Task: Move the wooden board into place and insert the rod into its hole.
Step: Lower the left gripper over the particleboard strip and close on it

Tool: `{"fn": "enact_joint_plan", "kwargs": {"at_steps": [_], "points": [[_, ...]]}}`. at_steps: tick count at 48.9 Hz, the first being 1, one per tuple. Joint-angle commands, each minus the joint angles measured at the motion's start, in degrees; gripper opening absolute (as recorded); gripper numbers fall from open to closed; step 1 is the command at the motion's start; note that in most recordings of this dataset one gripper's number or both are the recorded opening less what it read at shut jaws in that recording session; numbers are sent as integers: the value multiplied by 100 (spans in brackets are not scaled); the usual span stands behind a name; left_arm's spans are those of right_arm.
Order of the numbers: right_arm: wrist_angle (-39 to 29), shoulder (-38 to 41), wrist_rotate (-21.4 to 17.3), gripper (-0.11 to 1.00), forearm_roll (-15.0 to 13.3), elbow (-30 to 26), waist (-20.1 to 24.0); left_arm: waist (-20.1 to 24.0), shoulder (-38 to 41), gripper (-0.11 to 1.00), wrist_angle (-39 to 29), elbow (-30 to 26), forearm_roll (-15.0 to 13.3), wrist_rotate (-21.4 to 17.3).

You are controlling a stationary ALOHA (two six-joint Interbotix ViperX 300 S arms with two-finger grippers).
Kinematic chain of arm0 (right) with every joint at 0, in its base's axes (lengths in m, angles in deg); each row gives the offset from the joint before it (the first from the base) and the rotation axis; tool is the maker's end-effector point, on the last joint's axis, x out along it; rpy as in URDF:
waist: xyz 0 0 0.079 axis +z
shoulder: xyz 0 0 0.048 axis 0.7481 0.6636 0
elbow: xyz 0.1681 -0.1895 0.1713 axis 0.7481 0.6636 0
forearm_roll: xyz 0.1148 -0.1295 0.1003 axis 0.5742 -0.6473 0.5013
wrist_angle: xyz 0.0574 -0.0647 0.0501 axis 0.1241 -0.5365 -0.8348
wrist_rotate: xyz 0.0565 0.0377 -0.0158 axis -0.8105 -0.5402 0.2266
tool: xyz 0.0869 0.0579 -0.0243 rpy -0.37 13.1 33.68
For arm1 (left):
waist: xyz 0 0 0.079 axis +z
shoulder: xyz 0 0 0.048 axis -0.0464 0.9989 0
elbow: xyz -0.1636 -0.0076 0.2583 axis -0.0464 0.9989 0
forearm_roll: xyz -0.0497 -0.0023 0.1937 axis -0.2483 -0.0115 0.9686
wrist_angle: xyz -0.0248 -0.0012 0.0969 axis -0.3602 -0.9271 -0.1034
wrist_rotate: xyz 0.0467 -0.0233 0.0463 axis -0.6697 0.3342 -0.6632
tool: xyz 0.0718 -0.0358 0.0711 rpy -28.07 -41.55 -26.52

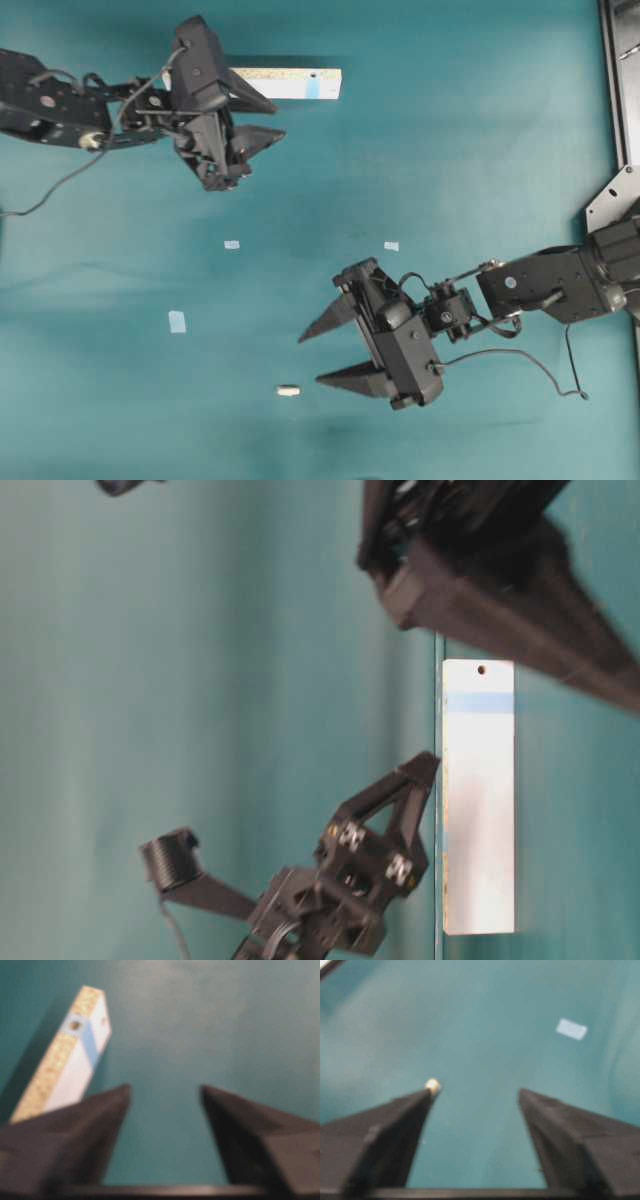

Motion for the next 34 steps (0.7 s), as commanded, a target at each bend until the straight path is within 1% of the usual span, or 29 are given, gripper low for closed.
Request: {"fn": "enact_joint_plan", "kwargs": {"at_steps": [1,3,5,10,16,24,34], "points": [[-114,-272,-9,95,-9,-158,26,35,-457,81,-369,0,18,-334],[-202,-325,-9,98,0,-185,18,97,-580,87,-527,18,18,-536],[-299,-378,-9,98,0,-220,26,167,-694,91,-694,26,26,-721],[-615,-527,-9,98,-9,-281,26,439,-905,91,-1072,53,26,-1107],[-1002,-694,-9,98,0,-352,18,826,-1020,91,-1371,70,26,-1433],[-1415,-923,-9,98,0,-448,18,1116,-932,91,-1424,70,26,-1688],[-1793,-1072,-9,98,0,-466,18,1248,-677,91,-1424,70,18,-1907]]}}
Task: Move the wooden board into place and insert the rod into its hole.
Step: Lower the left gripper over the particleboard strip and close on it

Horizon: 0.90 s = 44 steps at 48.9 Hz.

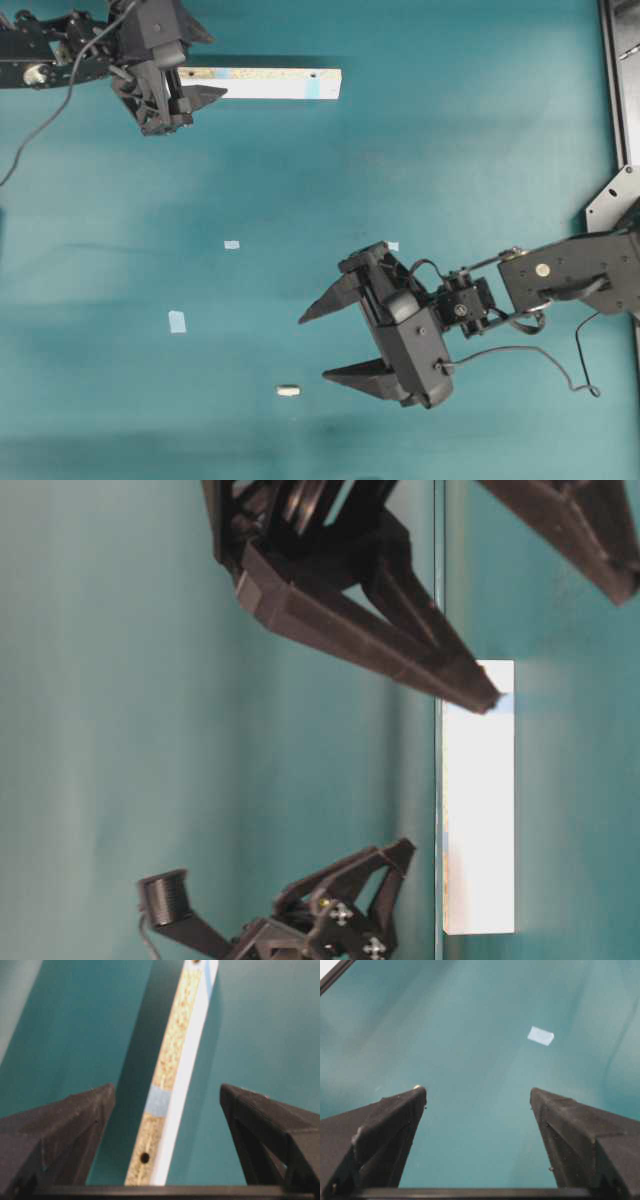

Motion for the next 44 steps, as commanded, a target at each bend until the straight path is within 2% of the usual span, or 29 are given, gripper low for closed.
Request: {"fn": "enact_joint_plan", "kwargs": {"at_steps": [1,24,44], "points": [[-123,-167,-18,98,0,-123,18,62,44,91,18,-53,9,-97],[-255,-185,-18,98,0,-211,18,308,932,91,202,-290,9,-606],[-255,-185,-26,98,0,-264,26,308,1573,91,439,-668,9,-598]]}}
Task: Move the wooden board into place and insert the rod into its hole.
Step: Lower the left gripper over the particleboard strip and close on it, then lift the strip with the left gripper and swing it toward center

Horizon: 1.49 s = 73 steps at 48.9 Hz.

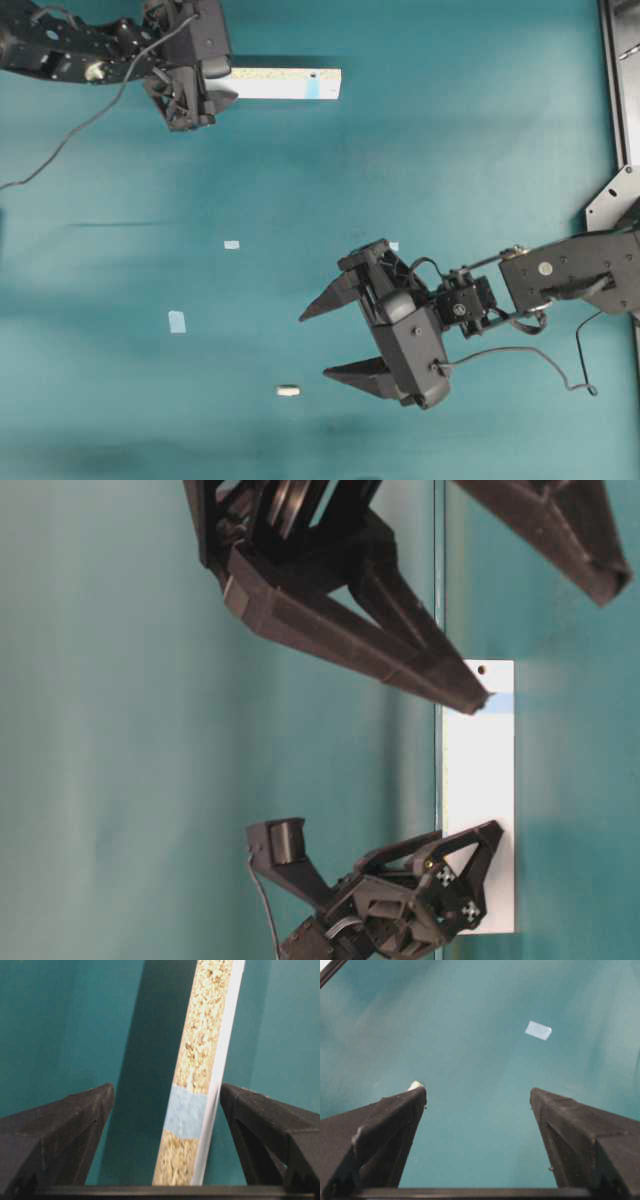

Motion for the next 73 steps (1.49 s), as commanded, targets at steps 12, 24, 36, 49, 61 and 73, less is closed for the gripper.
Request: {"fn": "enact_joint_plan", "kwargs": {"at_steps": [12,24,36,49,61,73], "points": [[-158,-149,-9,98,0,-132,18,26,167,91,35,-158,9,-9],[-237,-149,-9,98,-9,-141,18,0,193,65,35,-246,9,44],[-352,-211,-9,98,0,-220,0,-35,158,21,26,-237,9,44],[-571,-475,-9,98,-9,-343,-70,-272,-35,21,-26,-281,-9,62],[-844,-686,-9,98,-9,-501,-88,-765,-501,21,-70,-281,-9,747],[-914,-712,-9,98,0,-659,-88,-1494,-554,21,-88,-352,-9,1775]]}}
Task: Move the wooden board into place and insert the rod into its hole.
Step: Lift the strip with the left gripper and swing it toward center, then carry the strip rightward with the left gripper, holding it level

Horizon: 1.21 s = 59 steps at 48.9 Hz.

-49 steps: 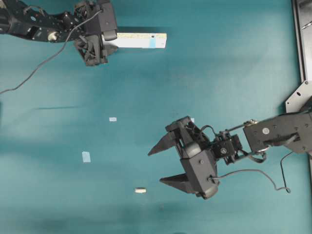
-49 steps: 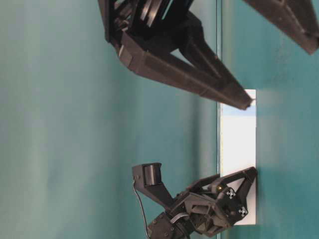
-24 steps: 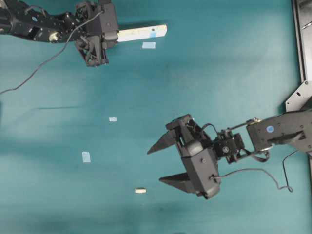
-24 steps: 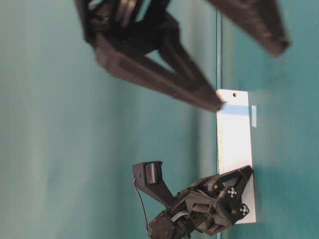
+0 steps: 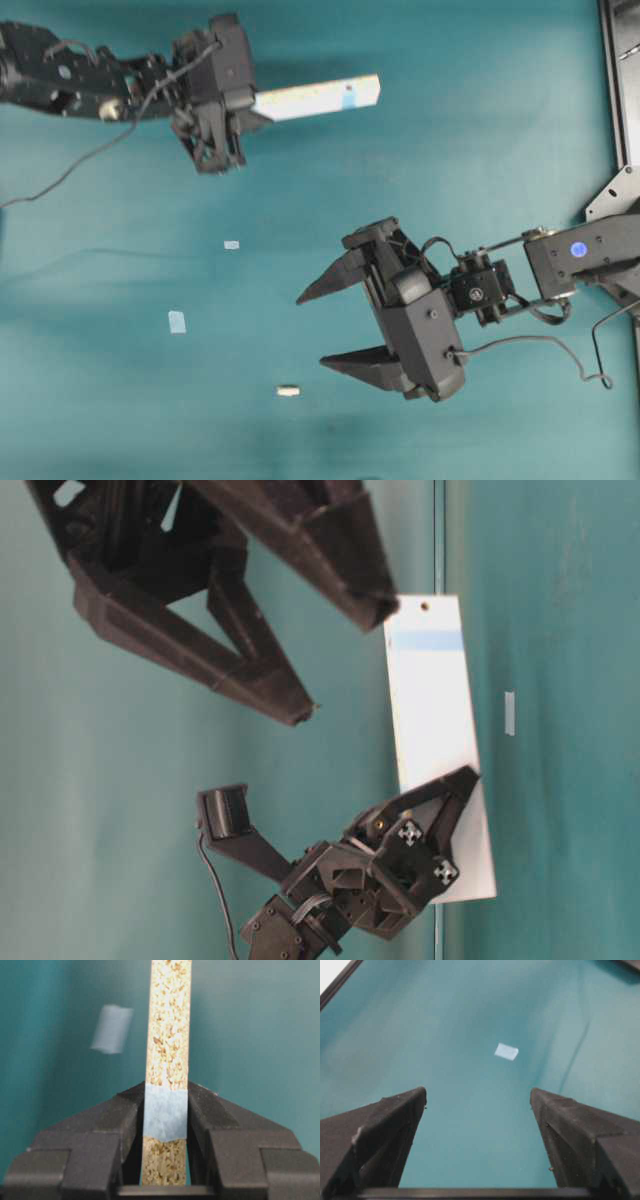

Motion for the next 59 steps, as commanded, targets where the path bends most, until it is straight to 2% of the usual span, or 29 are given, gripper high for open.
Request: {"fn": "enact_joint_plan", "kwargs": {"at_steps": [1,7,15,42,59], "points": [[9,-141,-9,98,0,-176,-9,-281,-185,21,35,-185,-9,264],[9,-167,-9,98,0,-220,-9,-598,-105,21,35,-343,-9,536],[18,-246,-9,98,-9,-246,-9,-914,167,21,35,-642,-9,668],[9,-439,-9,98,-35,-360,-9,-1521,1433,21,26,-2048,-9,686],[9,-519,0,98,-35,-360,-9,-1705,1863,21,26,-2575,-9,747]]}}
